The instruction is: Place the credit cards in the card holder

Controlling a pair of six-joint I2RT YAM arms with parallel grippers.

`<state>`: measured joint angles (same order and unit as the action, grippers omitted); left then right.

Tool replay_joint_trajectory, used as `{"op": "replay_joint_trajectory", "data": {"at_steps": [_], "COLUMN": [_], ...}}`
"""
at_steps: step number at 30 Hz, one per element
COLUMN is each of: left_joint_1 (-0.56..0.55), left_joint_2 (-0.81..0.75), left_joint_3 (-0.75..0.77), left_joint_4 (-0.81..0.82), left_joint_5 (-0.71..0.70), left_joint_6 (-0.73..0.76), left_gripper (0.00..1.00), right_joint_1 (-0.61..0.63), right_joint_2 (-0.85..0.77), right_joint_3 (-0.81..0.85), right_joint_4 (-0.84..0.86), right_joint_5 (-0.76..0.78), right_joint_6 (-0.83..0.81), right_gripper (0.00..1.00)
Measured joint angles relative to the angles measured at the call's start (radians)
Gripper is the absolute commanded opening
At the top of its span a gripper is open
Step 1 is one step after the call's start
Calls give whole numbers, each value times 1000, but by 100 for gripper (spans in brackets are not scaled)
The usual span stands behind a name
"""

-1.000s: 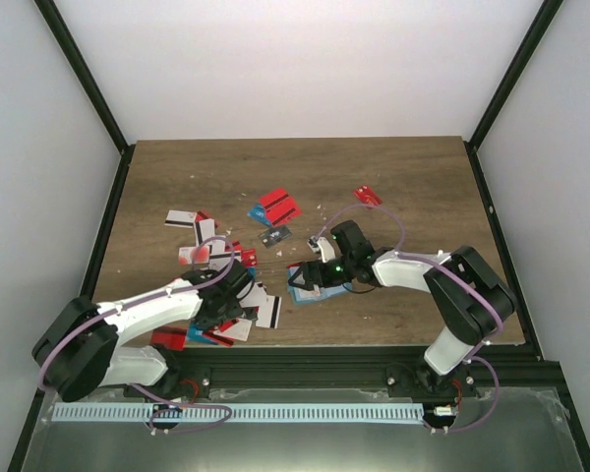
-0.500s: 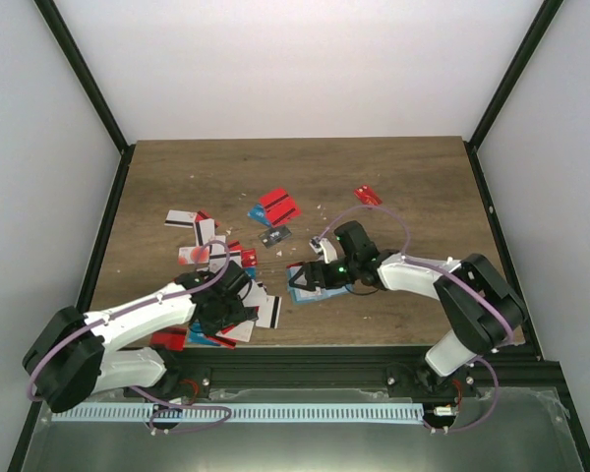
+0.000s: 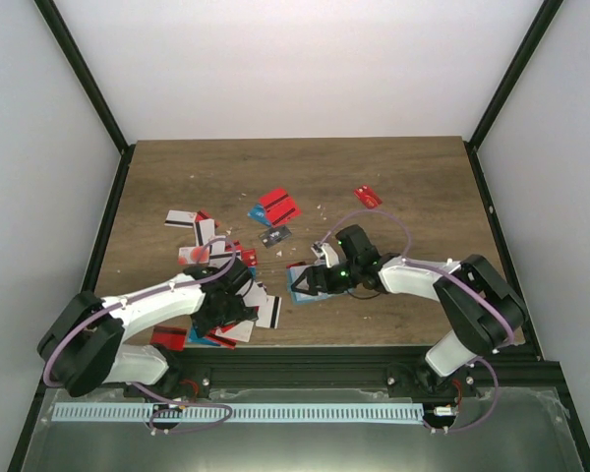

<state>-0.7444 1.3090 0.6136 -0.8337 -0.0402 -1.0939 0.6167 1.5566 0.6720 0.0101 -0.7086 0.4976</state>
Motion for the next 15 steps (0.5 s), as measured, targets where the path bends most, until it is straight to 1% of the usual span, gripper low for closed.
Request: {"op": "replay_joint_trajectory", "data": {"at_steps": [4, 6, 8, 12, 15], "left_joint_1": [12, 14, 14, 14, 15], "left_joint_2": [34, 40, 40, 35, 35], "left_joint_3": [21, 27, 28, 28, 31], "left_joint_4": [1, 2, 2, 7, 13], "left_joint_5": [8, 10, 9, 7, -4], "left_joint_6": [14, 18, 19, 18, 17], "left_gripper": [83, 82, 84, 91, 92], "right_joint_1": [0, 0, 0, 0, 0], "right_joint_2": [10, 19, 27, 41, 50], "right_joint_3": [0, 0, 0, 1, 2], "right_joint_4": [2, 5, 8, 26, 36], "right_joint_5": [-7, -12, -19, -34, -44], "right_joint_6": [-9, -11, -14, -15, -15], "right_gripper": [86, 86, 86, 85, 85]}}
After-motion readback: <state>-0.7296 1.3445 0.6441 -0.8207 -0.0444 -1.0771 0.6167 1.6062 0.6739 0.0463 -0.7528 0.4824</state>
